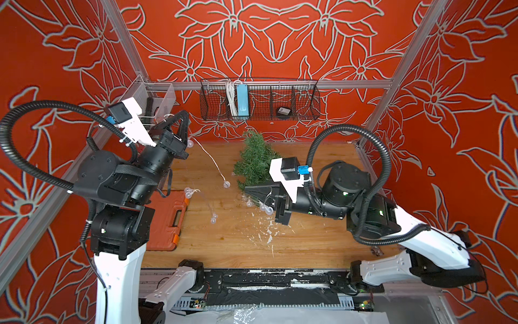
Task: Remove string lights from the small christmas tree
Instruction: Remove the light string from the Christmas tree.
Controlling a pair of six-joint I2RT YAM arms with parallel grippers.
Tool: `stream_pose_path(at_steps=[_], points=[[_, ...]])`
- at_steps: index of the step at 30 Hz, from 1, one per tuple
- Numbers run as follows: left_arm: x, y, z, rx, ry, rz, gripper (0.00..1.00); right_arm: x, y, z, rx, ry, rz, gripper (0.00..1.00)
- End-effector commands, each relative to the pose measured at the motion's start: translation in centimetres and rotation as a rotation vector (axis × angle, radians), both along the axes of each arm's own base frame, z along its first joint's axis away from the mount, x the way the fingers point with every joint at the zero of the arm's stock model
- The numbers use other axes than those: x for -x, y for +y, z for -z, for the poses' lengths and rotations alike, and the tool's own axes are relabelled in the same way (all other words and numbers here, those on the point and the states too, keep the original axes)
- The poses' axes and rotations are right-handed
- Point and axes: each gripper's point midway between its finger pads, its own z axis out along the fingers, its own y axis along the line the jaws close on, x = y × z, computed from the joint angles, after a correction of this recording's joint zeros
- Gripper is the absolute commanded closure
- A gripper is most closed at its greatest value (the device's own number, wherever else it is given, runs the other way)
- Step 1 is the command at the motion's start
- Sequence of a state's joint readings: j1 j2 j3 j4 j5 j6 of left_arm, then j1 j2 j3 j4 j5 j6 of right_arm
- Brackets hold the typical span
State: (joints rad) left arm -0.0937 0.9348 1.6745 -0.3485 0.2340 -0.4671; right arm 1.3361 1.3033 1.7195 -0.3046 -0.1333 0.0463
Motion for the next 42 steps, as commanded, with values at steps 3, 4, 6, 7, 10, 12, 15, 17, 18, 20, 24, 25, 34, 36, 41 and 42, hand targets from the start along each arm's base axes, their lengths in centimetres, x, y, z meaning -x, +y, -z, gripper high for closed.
stream_pose_path(at_steps=[3,4,6,7,10,12,15,17,18,20,24,25,34,36,41,42], points=[[-1.6,0.7,6.8,0.012,0.151,-0.048,1.0,-0.9,2.2,4.5,0.139,0.022,0.028,1.0],[-2.4,0.8,8.7,0.013,0.196,-0.058,1.0,-1.1,2.5,4.9,0.149,0.023,0.033,1.0],[-4.1,1.0,13.4,0.029,0.303,-0.076,1.0,-1.4,3.5,6.5,0.185,0.029,0.039,1.0],[-4.7,1.0,15.3,0.031,0.343,-0.079,1.0,-1.5,3.8,7.1,0.198,0.03,0.042,1.0],[-6.2,0.9,21.4,0.049,0.462,-0.085,1.0,-2.1,5.1,10.2,0.253,0.052,0.053,1.0],[-6.9,1.1,25.0,0.054,0.54,-0.093,1.0,-2.4,5.9,12.8,0.293,0.077,0.058,1.0],[-7.6,2.0,29.1,0.077,0.645,-0.095,1.0,-2.9,7.0,16.3,0.343,0.107,0.067,1.0],[-7.6,2.6,31.3,0.11,0.695,-0.084,0.99,-4.0,7.4,18.4,0.374,0.135,0.089,1.0],[-7.6,2.7,32.6,0.128,0.719,-0.066,0.91,-4.5,7.7,19.4,0.381,0.156,0.095,1.0],[-7.5,2.7,34.6,0.164,0.761,-0.032,0.77,-5.4,8.0,20.7,0.393,0.172,0.111,1.0],[-6.8,2.1,35.5,0.205,0.75,0.024,0.48,-7.5,8.7,21.9,0.4,0.206,0.167,1.0],[-6.6,2.2,35.1,0.203,0.73,0.02,0.44,-8.1,8.8,21.9,0.395,0.219,0.186,1.0],[-5.4,3.7,32.3,0.154,0.611,-0.083,0.26,-12.4,9.7,21.0,0.382,0.283,0.322,1.0],[-5.7,3.5,32.6,0.161,0.621,-0.067,0.22,-13.5,9.6,20.9,0.387,0.302,0.359,1.0],[-5.6,1.5,31.7,0.188,0.604,0.067,0.23,-16.8,7.8,20.7,0.401,0.345,0.477,1.0],[-5.2,1.5,31.0,0.173,0.575,0.064,0.23,-17.5,7.5,20.5,0.391,0.37,0.479,1.0]])
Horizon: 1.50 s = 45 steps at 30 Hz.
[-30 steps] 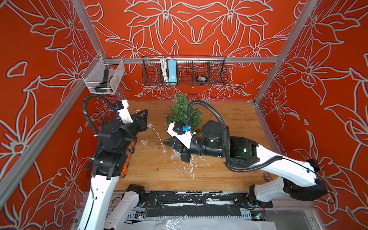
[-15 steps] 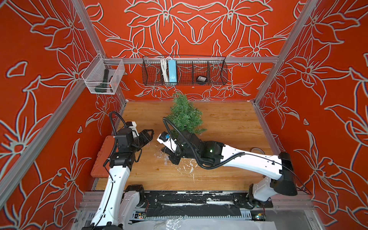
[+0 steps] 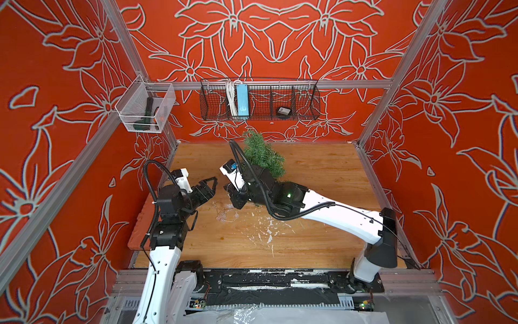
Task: Remove string lights from the small christmas tree
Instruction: Remove the light string from the Christmas tree.
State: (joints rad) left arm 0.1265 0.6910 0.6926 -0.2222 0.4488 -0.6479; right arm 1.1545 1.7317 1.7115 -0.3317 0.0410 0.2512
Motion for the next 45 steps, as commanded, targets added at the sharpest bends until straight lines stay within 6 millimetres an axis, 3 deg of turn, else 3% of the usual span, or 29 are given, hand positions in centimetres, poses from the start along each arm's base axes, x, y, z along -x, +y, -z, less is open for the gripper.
stream_pose_path(at_steps=[1,4,9,11,13,20,25,33,45], points=[[0.8,-0.7,-2.9,-0.014,-0.115,0.044,0.23,-2.7,-1.7,0.0,-0.001,0.056,0.093,1.0],[1.2,-0.7,-3.3,-0.045,-0.144,0.049,0.22,-3.6,-1.6,-0.9,-0.019,0.073,0.088,1.0],[2.1,-3.0,-3.9,-0.011,-0.214,0.182,0.22,-4.9,-1.0,-2.6,-0.041,0.103,0.063,1.0],[2.7,-3.8,-4.2,-0.041,-0.256,0.224,0.1,-5.2,-0.4,-3.2,-0.051,0.111,0.048,1.0],[2.8,-4.3,-4.0,-0.062,-0.272,0.248,0.08,-5.1,0.5,-3.6,-0.06,0.118,0.018,1.0],[2.7,-4.0,-3.4,-0.114,-0.275,0.225,0.08,-3.6,4.2,-4.6,-0.086,0.144,-0.074,1.0],[2.0,-3.0,-3.4,-0.158,-0.252,0.164,0.08,-2.3,5.8,-5.6,-0.133,0.162,-0.121,1.0],[1.4,-2.2,-3.0,-0.169,-0.229,0.119,0.08,-0.2,6.3,-8.4,-0.215,0.185,-0.183,1.0],[1.2,-2.9,-3.5,-0.133,-0.263,0.148,0.07,0.5,6.1,-11.5,-0.301,0.204,-0.202,1.0]])
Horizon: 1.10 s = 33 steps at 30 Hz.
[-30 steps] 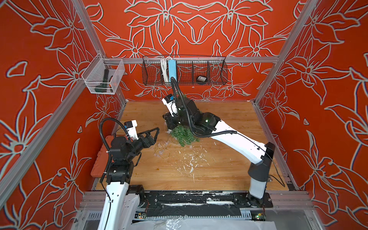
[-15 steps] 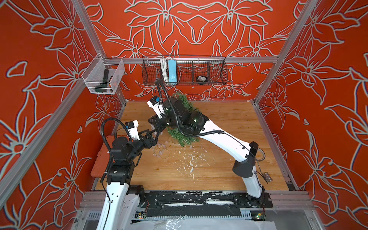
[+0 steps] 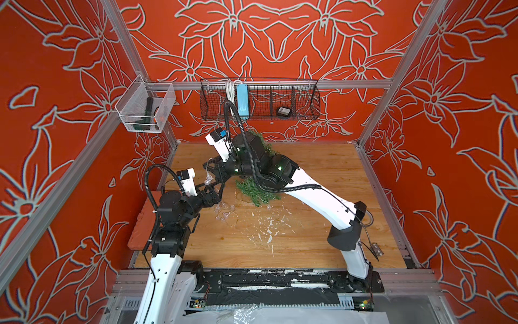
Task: Remove string lights from the small christmas tree
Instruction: Remove the light string from the Christmas tree.
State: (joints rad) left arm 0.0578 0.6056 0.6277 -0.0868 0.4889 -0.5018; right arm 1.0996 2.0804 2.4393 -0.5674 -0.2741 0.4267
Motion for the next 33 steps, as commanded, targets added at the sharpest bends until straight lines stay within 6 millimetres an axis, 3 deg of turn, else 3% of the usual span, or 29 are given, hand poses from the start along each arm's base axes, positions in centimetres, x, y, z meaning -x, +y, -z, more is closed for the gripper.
stream_pose_path(at_steps=[1,6,12,23,26,30,33], points=[[-0.1,-0.3,-1.5,0.012,-0.056,0.016,0.07,1.1,-0.1,-2.5,-0.071,0.017,-0.028,1.0],[-0.5,-0.4,-2.5,0.015,-0.076,0.015,0.18,1.7,-0.1,-2.8,-0.09,0.037,-0.043,1.0],[-0.6,-0.9,-2.4,0.011,-0.077,0.013,0.33,2.0,-0.8,-3.8,-0.106,0.029,-0.037,1.0],[-0.7,-1.2,-2.8,-0.006,-0.083,0.005,0.92,1.8,-1.2,-2.9,-0.085,0.029,-0.018,1.0],[-0.7,-1.1,-3.1,0.0,-0.086,0.001,1.0,1.7,-1.4,-2.6,-0.072,0.027,-0.009,1.0],[-0.7,-0.6,-4.1,-0.004,-0.091,-0.03,1.0,1.1,-2.0,-1.7,-0.049,0.026,0.03,1.0],[-1.2,0.5,-4.9,-0.025,-0.08,-0.098,1.0,0.7,-2.8,-1.1,-0.023,0.01,0.067,0.86]])
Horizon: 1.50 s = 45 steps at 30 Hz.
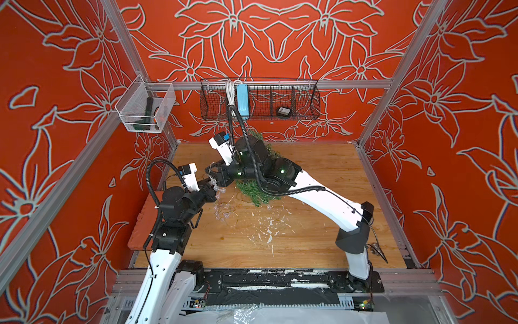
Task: Remove string lights from the small christmas tree
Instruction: Remove the light string from the Christmas tree.
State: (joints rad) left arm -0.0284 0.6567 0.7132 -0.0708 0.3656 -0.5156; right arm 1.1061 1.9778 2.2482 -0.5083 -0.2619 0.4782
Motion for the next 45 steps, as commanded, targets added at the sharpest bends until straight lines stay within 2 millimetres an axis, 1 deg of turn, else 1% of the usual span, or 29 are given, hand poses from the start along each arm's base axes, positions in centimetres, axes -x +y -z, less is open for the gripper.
stream_pose_path(at_steps=[1,2,4,5,7,8,10,12,14,17,21,23,26,27,31,37,39,40,43,45], points=[[-0.4,1.4,-2.3,-0.018,-0.035,-0.09,1.0,-0.4,-2.0,-2.3,-0.028,-0.054,0.062,0.77],[-0.8,1.9,-2.7,-0.022,-0.032,-0.118,1.0,-0.6,-2.4,-2.1,-0.022,-0.059,0.077,0.7],[-1.4,2.6,-3.9,-0.029,-0.039,-0.161,1.0,-0.9,-3.8,-2.1,-0.016,-0.077,0.111,0.57],[-1.6,2.8,-4.7,-0.03,-0.045,-0.175,1.0,-1.1,-4.5,-1.9,-0.013,-0.083,0.127,0.54],[-2.2,3.3,-6.8,-0.037,-0.074,-0.203,1.0,-1.5,-6.2,-1.6,-0.008,-0.099,0.167,0.47],[-2.4,3.5,-7.8,-0.042,-0.085,-0.219,1.0,-1.6,-7.2,-1.7,-0.012,-0.104,0.184,0.46],[-2.8,4.1,-10.0,-0.056,-0.104,-0.252,1.0,-1.9,-9.3,-1.3,-0.009,-0.11,0.218,0.44],[-2.9,4.6,-12.2,-0.065,-0.132,-0.28,1.0,-1.9,-10.9,-0.9,-0.005,-0.114,0.232,0.44],[-2.7,4.9,-14.2,-0.074,-0.162,-0.295,1.0,-1.9,-12.1,0.1,0.029,-0.124,0.238,0.43],[-2.1,4.9,-17.3,-0.074,-0.205,-0.3,1.0,-1.7,-13.3,1.7,0.087,-0.143,0.233,0.43],[-1.3,5.3,-20.5,-0.091,-0.245,-0.319,1.0,-1.6,-13.9,3.4,0.127,-0.163,0.219,0.42],[-0.7,5.6,-21.9,-0.109,-0.268,-0.341,1.0,-1.4,-13.9,3.9,0.132,-0.17,0.208,0.42],[0.1,6.4,-23.5,-0.143,-0.282,-0.388,1.0,-1.2,-13.7,4.2,0.133,-0.178,0.189,0.42],[-1.0,6.6,-23.1,-0.153,-0.255,-0.398,1.0,-1.1,-13.6,4.3,0.131,-0.182,0.182,0.42],[-0.4,6.4,-24.1,-0.132,-0.28,-0.386,1.0,-1.0,-13.4,4.3,0.134,-0.197,0.162,0.42],[1.5,5.6,-28.1,-0.087,-0.353,-0.339,1.0,-0.4,-13.2,5.1,0.157,-0.238,0.106,0.4],[2.2,5.1,-29.0,-0.067,-0.379,-0.31,1.0,0.2,-12.9,6.2,0.155,-0.247,0.06,0.39],[2.4,4.9,-29.2,-0.056,-0.384,-0.297,1.0,0.6,-12.8,6.7,0.152,-0.25,0.038,0.39],[2.9,4.1,-29.6,-0.033,-0.396,-0.247,1.0,1.6,-12.1,9.1,0.153,-0.267,-0.031,0.36],[3.3,3.7,-29.9,-0.023,-0.405,-0.225,1.0,2.3,-11.5,10.0,0.144,-0.306,-0.078,0.32]])
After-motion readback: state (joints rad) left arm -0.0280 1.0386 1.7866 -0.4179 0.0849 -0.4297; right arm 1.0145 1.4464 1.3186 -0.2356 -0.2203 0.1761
